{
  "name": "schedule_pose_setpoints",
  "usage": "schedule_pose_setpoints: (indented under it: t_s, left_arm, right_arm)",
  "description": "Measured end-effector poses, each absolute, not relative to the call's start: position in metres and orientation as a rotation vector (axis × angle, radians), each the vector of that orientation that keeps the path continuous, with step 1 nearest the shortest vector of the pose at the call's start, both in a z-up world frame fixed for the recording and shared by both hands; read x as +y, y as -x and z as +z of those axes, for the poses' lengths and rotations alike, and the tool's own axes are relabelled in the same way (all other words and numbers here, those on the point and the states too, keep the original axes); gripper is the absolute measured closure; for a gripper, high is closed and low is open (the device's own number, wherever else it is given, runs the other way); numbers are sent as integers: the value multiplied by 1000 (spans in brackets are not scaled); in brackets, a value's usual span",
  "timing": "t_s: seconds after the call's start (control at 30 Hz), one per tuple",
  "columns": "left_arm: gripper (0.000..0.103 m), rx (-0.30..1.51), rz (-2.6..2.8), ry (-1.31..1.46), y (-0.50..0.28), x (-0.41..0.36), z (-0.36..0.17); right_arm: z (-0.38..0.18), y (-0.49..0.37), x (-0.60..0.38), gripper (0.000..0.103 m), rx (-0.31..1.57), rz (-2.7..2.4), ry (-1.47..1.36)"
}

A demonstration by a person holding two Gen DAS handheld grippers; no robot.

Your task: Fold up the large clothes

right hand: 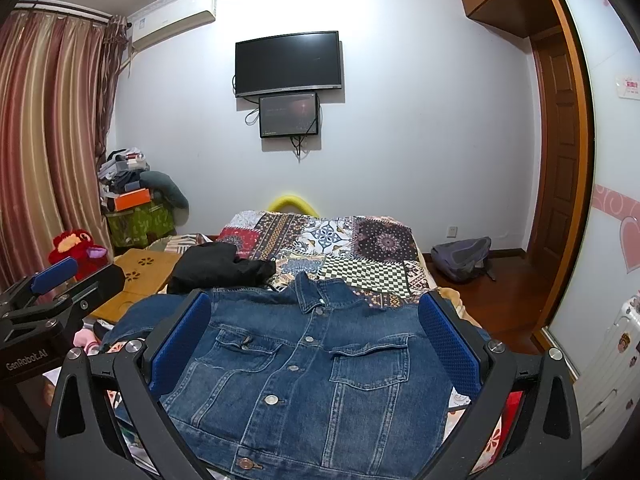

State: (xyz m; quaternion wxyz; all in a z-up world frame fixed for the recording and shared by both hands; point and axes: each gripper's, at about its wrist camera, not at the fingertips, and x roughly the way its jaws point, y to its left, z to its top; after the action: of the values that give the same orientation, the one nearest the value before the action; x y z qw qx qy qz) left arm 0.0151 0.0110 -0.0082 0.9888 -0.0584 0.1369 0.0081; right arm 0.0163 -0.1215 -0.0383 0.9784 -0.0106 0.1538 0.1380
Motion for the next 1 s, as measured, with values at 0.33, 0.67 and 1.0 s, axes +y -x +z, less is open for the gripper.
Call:
schedule_pose_setpoints:
  t_s: [0.33, 0.67, 1.0]
  left_arm:
    - [0, 277, 16, 119, -15, 13, -9]
    - [0, 289, 20, 128, -21, 17, -13]
    - [0, 325, 47, 139, -42, 28, -25]
  right_arm:
    - [-38, -17, -122, 0, 314, 278, 20]
    - [-40, -24, -120, 0, 331, 275, 22]
    - [-51, -47, -115, 0, 390, 268, 32]
